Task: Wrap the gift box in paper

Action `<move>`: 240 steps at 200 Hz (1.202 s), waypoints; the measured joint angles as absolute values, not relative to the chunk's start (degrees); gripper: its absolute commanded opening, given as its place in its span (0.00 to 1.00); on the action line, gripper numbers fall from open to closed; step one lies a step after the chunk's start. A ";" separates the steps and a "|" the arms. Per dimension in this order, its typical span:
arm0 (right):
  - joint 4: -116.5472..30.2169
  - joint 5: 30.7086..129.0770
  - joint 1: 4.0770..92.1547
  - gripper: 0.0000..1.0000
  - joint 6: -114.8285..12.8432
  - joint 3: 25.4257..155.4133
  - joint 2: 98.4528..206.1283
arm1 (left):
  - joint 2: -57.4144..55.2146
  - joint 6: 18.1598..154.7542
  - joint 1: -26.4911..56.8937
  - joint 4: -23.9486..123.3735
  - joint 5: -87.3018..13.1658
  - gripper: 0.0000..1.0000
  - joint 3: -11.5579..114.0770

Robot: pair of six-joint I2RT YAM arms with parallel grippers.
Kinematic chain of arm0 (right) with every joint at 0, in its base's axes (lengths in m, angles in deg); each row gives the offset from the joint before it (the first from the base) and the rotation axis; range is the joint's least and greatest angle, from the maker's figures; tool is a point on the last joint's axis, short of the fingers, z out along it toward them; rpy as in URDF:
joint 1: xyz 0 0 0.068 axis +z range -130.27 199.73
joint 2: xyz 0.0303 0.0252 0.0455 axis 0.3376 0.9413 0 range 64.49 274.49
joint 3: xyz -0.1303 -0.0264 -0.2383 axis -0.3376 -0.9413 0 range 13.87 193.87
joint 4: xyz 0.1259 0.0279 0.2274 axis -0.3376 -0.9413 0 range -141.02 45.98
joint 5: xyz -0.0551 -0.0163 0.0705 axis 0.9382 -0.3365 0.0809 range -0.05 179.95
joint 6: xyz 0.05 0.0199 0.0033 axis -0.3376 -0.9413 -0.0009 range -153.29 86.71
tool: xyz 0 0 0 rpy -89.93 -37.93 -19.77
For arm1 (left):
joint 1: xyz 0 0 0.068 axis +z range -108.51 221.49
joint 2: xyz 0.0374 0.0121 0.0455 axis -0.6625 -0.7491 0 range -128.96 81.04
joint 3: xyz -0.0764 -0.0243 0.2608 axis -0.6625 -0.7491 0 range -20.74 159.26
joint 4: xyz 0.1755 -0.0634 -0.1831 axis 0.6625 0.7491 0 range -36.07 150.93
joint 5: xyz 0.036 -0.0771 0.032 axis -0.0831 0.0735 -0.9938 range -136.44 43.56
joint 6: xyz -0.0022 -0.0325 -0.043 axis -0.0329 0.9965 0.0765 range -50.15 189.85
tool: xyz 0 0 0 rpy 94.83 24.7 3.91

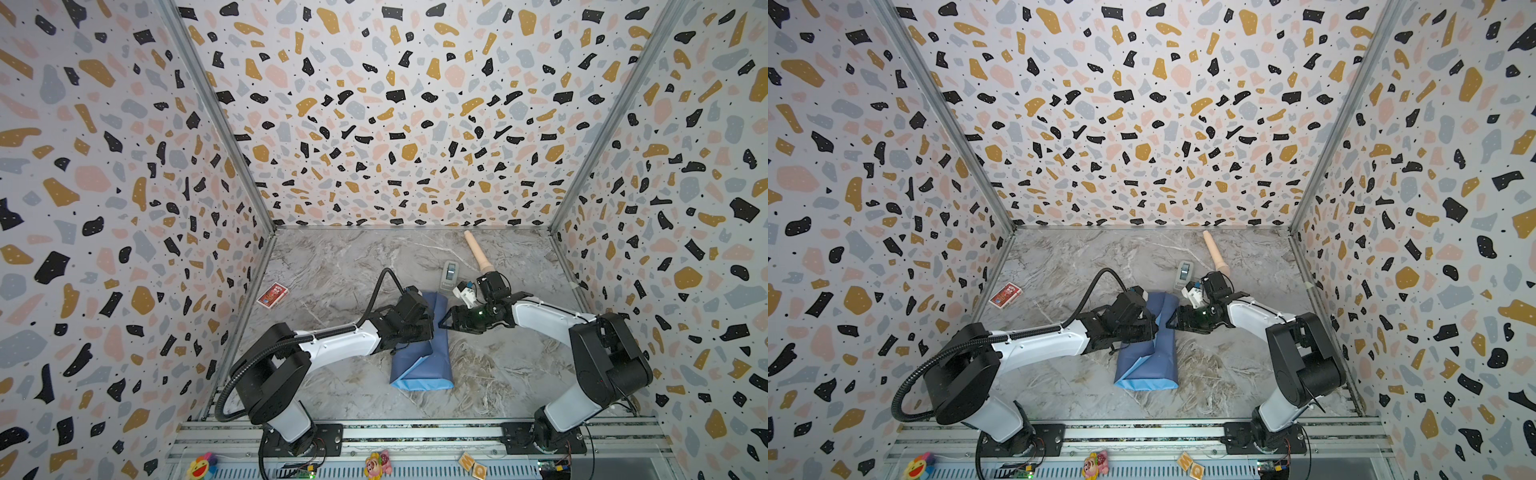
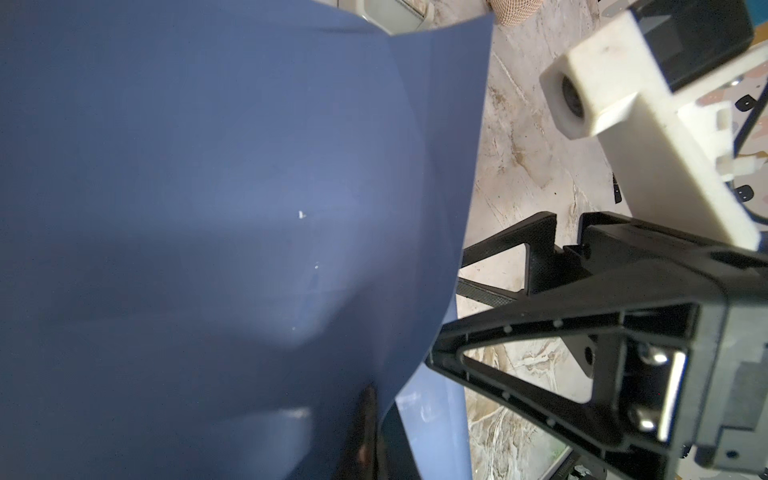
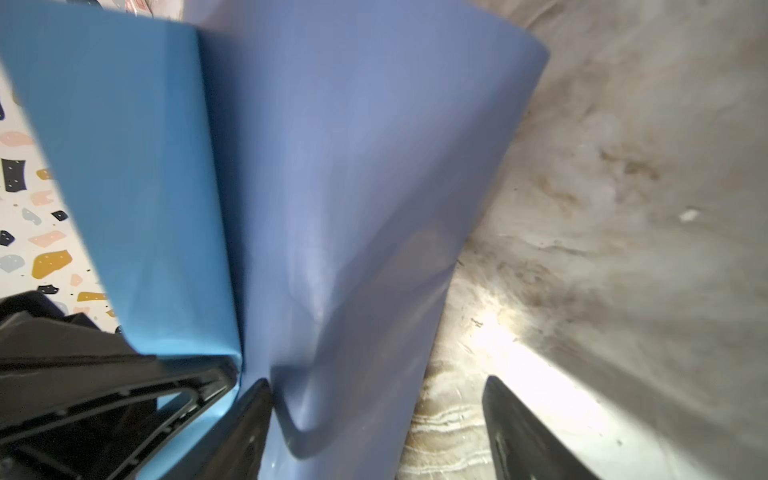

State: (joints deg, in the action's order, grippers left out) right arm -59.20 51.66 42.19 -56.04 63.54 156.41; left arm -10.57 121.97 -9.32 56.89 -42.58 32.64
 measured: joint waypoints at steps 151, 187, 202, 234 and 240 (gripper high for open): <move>-52.70 50.13 41.47 0.77 -56.38 59.62 155.93 | -12.01 122.19 -9.29 59.74 -41.36 0.00 38.26; -52.46 50.02 41.43 0.77 -56.38 59.51 155.93 | -13.74 123.24 -9.29 59.43 -40.81 0.00 38.41; -52.44 50.00 41.43 0.77 -56.38 59.49 155.93 | -14.79 123.45 -9.29 59.39 -40.72 0.00 38.57; -52.29 49.96 41.43 0.77 -56.38 59.41 155.93 | -15.03 124.09 -9.27 59.19 -40.53 0.00 38.66; -52.27 49.98 41.43 0.77 -56.38 59.38 155.93 | -15.03 124.20 -9.25 59.15 -40.51 0.00 38.66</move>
